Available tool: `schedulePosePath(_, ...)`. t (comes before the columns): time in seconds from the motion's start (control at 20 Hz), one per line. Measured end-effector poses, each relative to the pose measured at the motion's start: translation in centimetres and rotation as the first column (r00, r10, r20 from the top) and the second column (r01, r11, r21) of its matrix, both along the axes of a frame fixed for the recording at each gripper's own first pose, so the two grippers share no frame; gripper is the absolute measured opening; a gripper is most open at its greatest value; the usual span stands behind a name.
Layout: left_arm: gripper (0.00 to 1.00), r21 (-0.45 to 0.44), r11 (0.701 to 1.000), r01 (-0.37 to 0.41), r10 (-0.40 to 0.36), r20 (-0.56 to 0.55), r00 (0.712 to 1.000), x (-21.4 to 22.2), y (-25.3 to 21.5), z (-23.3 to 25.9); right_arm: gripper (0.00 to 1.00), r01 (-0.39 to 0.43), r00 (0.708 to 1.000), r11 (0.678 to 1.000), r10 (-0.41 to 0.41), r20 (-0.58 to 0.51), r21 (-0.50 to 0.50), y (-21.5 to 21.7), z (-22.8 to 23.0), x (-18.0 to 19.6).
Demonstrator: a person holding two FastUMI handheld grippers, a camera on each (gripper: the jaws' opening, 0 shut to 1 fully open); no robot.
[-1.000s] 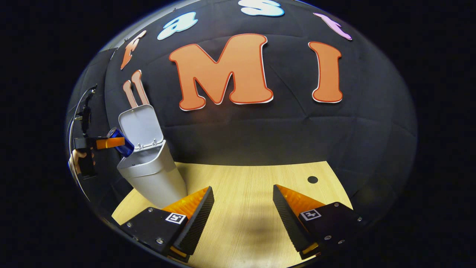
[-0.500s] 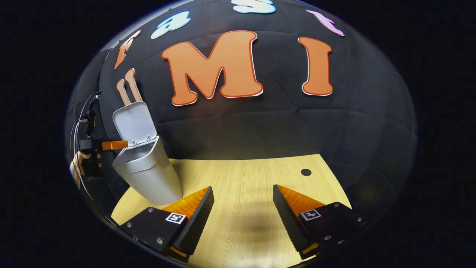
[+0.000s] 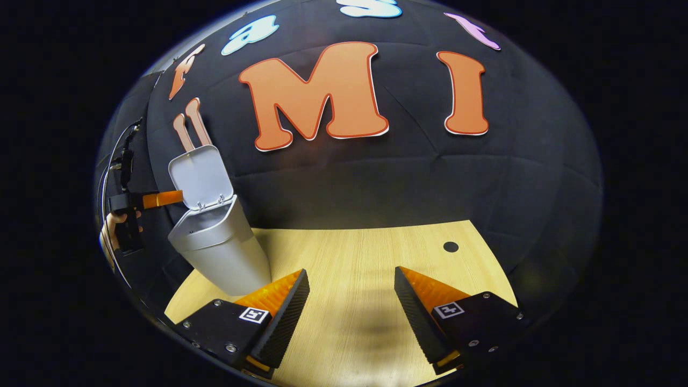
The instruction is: Press the lid of the desktop garbage bin to open it, pick up the crumpled paper on the desktop and throw it into the bin, then pick up the pop can on the desktop and drop it into the bin, and finally close the garbage bin lid.
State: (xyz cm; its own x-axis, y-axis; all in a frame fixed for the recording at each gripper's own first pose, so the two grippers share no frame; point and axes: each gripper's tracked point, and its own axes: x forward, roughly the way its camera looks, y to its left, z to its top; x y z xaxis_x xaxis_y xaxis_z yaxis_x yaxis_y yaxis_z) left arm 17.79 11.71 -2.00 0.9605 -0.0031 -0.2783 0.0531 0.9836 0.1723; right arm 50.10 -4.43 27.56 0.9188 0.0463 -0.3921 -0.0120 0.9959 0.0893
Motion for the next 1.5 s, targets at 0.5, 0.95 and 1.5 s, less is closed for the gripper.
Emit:
schedulePosePath(0.5,0.95,-0.111,0.994,0.006,-0.001,0.048,0.999,0.7,0.2,7.4,0.95,-0.02,1.0,1.0,0.02,0.016,0.005,0.7,0.8,-0.1)
schedulePosePath(0.95,0.95,-0.128,0.992,0.001,0.007,0.059,0.998,6.7,2.2,16.3,0.95,-0.017,1.0,1.0,0.017,0.021,0.021,0.6,1.0,0.2)
schedulePosePath(1.5,0.95,-0.004,1.0,-0.008,0.007,-0.248,0.969,14.6,5.5,11.6,0.95,0.035,0.999,0.999,-0.035,-0.001,0.008,-1.6,0.2,0.2)
